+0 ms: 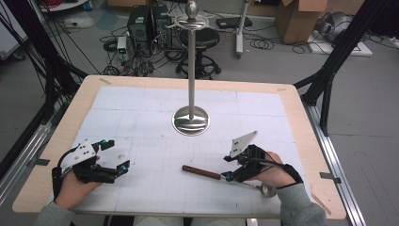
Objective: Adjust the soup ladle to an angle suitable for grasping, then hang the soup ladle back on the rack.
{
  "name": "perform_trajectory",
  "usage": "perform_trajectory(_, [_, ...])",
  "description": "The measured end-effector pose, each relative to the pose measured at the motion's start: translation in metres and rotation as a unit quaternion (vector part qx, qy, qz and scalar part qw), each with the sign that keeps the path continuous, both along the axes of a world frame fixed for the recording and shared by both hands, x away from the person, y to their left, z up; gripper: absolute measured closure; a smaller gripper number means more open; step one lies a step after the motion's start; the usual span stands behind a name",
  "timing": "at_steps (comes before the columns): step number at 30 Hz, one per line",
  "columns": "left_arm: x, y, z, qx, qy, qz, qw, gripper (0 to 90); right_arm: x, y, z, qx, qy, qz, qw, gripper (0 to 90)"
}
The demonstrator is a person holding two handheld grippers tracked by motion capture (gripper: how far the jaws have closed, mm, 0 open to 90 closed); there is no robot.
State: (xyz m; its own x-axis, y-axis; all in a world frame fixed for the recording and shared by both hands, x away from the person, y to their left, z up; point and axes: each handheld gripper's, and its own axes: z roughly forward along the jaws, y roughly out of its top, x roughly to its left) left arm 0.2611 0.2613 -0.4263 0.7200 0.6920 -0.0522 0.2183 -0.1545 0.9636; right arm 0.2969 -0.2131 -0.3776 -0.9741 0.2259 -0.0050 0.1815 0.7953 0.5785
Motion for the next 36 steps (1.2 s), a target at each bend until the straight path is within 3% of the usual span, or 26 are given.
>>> perform_trajectory(2, [0.000, 0.000, 0.000, 0.000, -0.001, 0.000, 1.0000, 2.5, -0.001, -0.003, 0.000, -0.006, -0.001, -0.013, 0.9999, 30.4])
perform_trajectory(5, [0.000, -0.001, 0.000, 0.002, 0.000, 0.000, 1.0000, 2.5, -0.001, -0.006, -0.001, 0.003, -0.003, -0.041, 0.9991, 2.5])
perform_trajectory(6, [0.000, 0.000, 0.000, 0.003, 0.000, 0.000, 1.0000, 2.5, -0.001, -0.007, -0.001, -0.003, 0.004, -0.052, 0.9986, 0.0])
perform_trajectory(8, [0.001, -0.001, 0.000, 0.002, 0.000, 0.000, 1.0000, 2.5, -0.001, -0.008, -0.002, -0.023, -0.002, -0.059, 0.9980, 0.0])
perform_trajectory(15, [0.000, -0.001, 0.000, 0.004, 0.001, -0.001, 1.0000, 2.5, -0.003, -0.009, -0.011, -0.059, 0.019, -0.049, 0.9969, 0.0])
perform_trajectory(22, [0.001, -0.001, 0.000, 0.002, 0.003, -0.002, 1.0000, 2.5, -0.003, -0.008, -0.018, -0.095, 0.038, -0.048, 0.9936, 0.0])
perform_trajectory(32, [0.000, -0.002, 0.000, 0.003, 0.001, -0.006, 1.0000, 2.5, -0.005, -0.005, -0.031, -0.145, 0.072, -0.052, 0.9854, 3.1])
perform_trajectory(36, [0.000, -0.002, 0.000, 0.005, 0.001, -0.006, 1.0000, 2.5, -0.004, -0.005, -0.033, -0.164, 0.074, -0.053, 0.9823, 6.1])
